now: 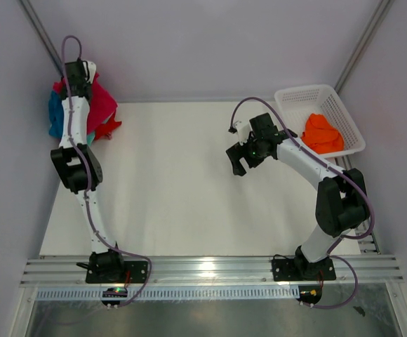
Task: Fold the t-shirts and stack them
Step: Neatly place the folded tshirt to the corner
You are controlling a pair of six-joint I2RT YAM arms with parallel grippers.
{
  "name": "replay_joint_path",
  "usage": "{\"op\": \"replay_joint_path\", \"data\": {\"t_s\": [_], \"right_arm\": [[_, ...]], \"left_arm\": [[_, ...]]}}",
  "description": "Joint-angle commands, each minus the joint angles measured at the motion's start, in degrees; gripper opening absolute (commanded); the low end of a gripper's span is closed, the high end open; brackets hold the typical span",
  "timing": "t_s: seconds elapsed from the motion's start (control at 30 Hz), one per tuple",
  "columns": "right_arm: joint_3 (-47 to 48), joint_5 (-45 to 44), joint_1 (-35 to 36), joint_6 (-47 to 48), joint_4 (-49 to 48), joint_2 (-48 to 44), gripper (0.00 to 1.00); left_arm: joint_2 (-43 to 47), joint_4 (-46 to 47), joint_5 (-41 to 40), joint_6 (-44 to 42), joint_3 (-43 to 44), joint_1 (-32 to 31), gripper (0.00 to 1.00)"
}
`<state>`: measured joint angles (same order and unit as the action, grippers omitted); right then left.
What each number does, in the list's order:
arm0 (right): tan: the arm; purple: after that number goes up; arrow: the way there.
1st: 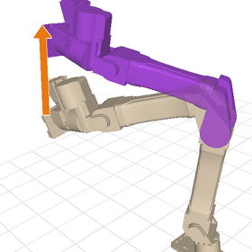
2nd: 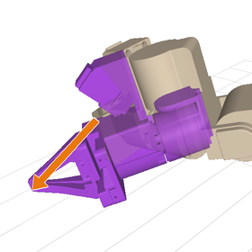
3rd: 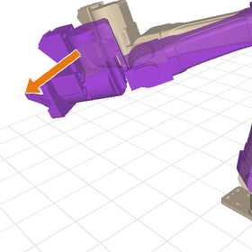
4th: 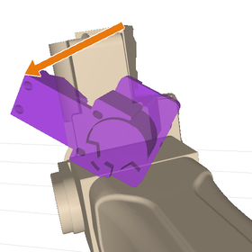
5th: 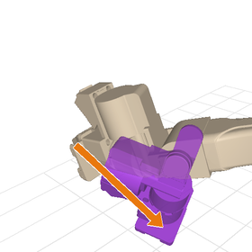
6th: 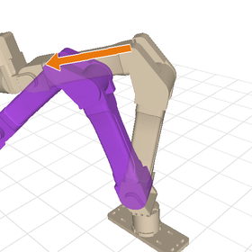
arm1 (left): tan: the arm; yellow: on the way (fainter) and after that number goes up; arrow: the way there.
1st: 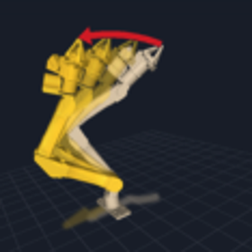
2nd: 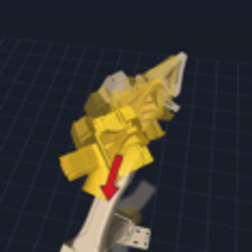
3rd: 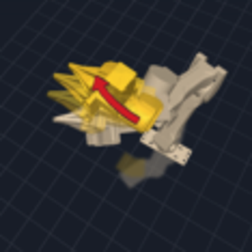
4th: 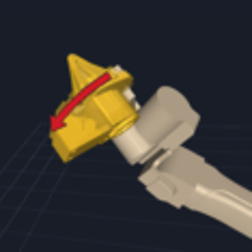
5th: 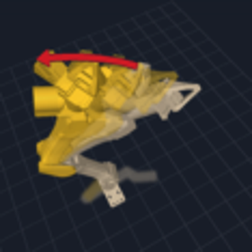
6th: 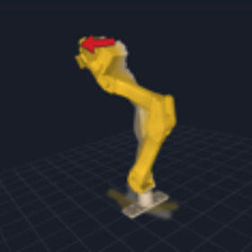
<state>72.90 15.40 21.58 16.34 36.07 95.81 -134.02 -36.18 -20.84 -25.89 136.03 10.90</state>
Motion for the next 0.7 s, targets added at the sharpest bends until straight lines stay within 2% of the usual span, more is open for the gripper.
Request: {"op": "replay_joint_path", "data": {"t_s": [0.0, 0.23, 0.67], "right_arm": [[0.0, 0.2, 0.1, 0.1, -0.2, -1.7, 0.99], [0.2, 0.3, 0.1, -0.2, 0.0, -1.4, 0.99], [-0.1, 0.5, 0.1, 0.0, 0.1, -1.6, 0.99]], "left_arm": [[6.0, 3.2, -0.3, 1.4, -0.5, 3.6, 0.0], [5.9, 2.2, 4.1, 4.8, -1.5, 8.3, 0.0], [3.3, -2.2, 8.3, 5.5, -2.3, 9.0, 0.0]]}}
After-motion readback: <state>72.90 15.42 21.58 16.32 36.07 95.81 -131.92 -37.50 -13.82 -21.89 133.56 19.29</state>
